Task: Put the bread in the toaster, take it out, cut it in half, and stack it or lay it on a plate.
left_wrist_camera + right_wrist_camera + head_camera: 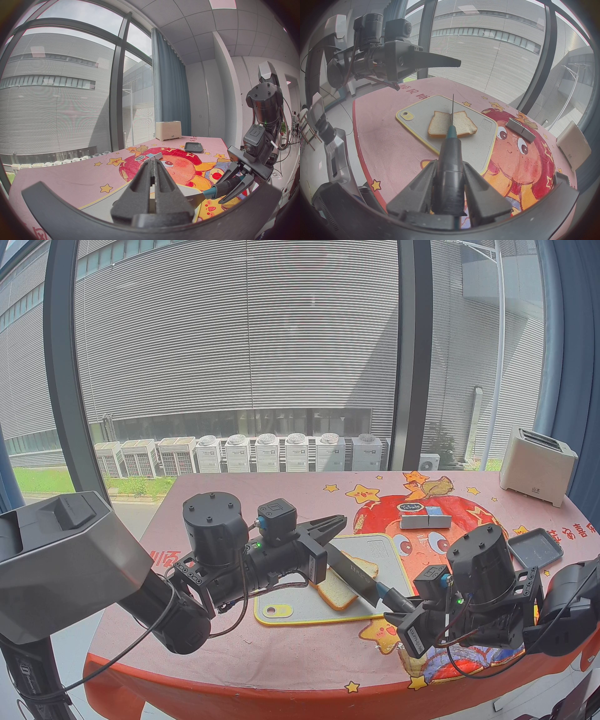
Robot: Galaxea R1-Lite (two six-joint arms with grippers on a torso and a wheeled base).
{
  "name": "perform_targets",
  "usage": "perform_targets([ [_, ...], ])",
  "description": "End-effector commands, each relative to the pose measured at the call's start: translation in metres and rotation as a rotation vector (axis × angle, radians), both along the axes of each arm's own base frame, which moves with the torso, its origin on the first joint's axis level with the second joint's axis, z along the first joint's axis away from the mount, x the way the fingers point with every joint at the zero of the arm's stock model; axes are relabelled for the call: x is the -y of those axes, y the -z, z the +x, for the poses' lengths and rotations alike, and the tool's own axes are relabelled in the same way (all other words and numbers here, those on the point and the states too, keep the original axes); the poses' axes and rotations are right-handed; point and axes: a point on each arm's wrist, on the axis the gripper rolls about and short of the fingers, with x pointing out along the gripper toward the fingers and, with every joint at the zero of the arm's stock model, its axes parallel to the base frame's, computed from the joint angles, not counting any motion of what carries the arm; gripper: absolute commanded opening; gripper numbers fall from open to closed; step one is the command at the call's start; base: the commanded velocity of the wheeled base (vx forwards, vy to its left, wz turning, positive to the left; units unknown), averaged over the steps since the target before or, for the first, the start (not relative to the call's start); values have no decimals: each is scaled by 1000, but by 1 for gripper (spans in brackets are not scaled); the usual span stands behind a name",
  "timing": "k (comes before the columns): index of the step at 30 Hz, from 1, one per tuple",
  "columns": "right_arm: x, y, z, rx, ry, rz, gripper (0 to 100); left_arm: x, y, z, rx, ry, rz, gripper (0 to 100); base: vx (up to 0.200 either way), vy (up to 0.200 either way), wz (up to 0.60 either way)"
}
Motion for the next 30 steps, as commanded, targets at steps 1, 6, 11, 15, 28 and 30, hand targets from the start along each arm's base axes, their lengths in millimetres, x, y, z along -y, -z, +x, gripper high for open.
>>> perform_targets([
  [1, -2, 2, 0, -4, -6, -4, 0, 0, 2, 0, -4, 0, 3, 0, 0, 0, 0],
  [6, -3, 2, -2, -5, -15, -7, 0, 0, 2, 0, -5, 0, 4, 0, 0, 0, 0],
  [11, -2, 1, -2, -3, -14, -4, 0, 0, 3, 0, -9, 0, 7, 0, 0, 0, 0],
  [15, 0, 1, 0, -1, -1, -4, 0, 0, 3, 0, -8, 0, 6, 0, 0, 0, 0],
  [28, 6, -1, 4, 6, 28, -6, 0, 0, 4, -1, -11, 2, 9, 0, 0, 0, 0],
  [30, 6, -1, 4, 8, 26, -5, 0, 0, 4, -1, -11, 0, 9, 0, 0, 0, 0],
])
